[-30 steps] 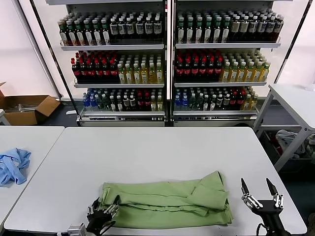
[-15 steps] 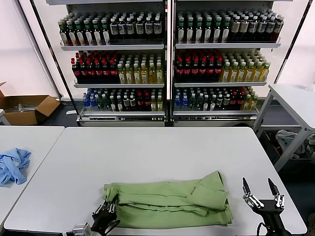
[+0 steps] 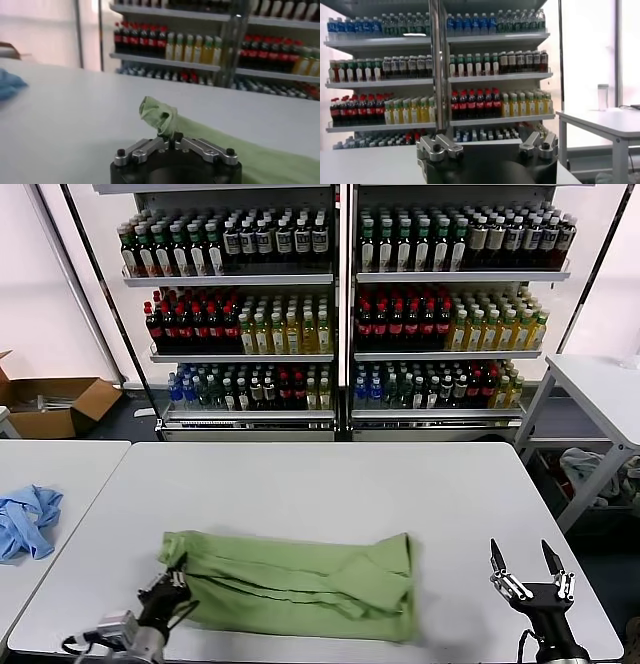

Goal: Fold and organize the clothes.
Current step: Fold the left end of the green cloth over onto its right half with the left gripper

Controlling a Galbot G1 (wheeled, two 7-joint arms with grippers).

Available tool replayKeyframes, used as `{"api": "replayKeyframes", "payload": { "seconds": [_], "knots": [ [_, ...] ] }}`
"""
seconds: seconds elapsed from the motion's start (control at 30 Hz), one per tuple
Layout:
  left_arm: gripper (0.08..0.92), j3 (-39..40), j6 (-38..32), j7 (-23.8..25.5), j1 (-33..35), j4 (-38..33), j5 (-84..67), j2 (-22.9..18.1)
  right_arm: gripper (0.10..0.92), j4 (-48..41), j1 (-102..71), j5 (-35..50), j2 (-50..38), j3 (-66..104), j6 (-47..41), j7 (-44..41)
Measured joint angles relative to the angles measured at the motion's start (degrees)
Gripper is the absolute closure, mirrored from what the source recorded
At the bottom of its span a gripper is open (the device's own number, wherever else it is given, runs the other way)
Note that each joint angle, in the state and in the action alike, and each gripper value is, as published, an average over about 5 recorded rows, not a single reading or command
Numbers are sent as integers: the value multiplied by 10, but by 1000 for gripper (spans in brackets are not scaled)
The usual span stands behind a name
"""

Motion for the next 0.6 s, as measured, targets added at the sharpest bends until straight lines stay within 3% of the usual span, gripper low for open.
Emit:
{"api": "replayKeyframes", "payload": {
  "seconds": [0.33, 0.6],
  "knots": [
    [891, -149, 29, -15, 26, -34, -15, 6, 203, 0, 8, -3, 2, -5, -3, 1],
    [891, -95, 38, 5, 8, -81, 21, -2, 203, 6, 4, -7, 6, -2, -4, 2]
  ]
}}
